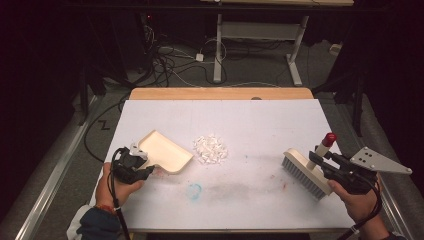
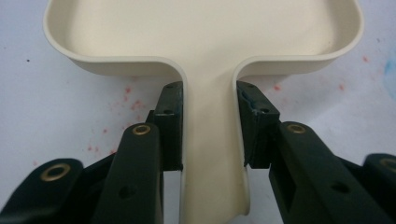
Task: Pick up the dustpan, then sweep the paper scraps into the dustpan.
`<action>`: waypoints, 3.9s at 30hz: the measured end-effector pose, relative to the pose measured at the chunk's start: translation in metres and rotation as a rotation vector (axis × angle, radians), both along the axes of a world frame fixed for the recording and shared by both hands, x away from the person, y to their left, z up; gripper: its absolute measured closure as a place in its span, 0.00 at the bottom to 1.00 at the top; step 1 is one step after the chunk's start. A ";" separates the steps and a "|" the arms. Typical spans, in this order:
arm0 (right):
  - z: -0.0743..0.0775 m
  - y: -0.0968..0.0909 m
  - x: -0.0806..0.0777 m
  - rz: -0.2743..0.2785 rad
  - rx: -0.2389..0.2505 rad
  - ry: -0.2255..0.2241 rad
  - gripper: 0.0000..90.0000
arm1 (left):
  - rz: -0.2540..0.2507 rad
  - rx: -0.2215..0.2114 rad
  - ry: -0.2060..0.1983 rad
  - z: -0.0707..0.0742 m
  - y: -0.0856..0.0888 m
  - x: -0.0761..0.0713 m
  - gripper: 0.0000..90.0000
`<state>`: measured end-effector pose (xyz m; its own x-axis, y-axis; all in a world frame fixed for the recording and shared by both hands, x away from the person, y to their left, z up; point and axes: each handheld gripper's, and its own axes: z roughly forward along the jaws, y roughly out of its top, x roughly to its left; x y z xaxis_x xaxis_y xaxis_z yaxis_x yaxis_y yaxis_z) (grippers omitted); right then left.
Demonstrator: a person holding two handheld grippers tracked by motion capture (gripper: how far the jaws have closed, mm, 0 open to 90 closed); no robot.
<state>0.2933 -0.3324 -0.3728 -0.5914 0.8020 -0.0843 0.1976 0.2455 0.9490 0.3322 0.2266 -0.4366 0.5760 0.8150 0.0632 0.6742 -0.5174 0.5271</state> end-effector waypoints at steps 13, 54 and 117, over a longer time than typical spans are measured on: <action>-0.004 0.000 0.004 -0.012 -0.006 0.019 0.78 | -0.106 0.000 0.060 -0.004 -0.011 -0.016 0.71; 0.009 0.057 0.088 0.011 0.030 -0.019 0.78 | -0.144 -0.011 0.094 -0.017 -0.015 -0.016 0.71; -0.021 0.234 0.158 0.154 -0.066 -0.070 0.78 | -0.192 0.041 0.174 -0.008 -0.031 0.007 0.71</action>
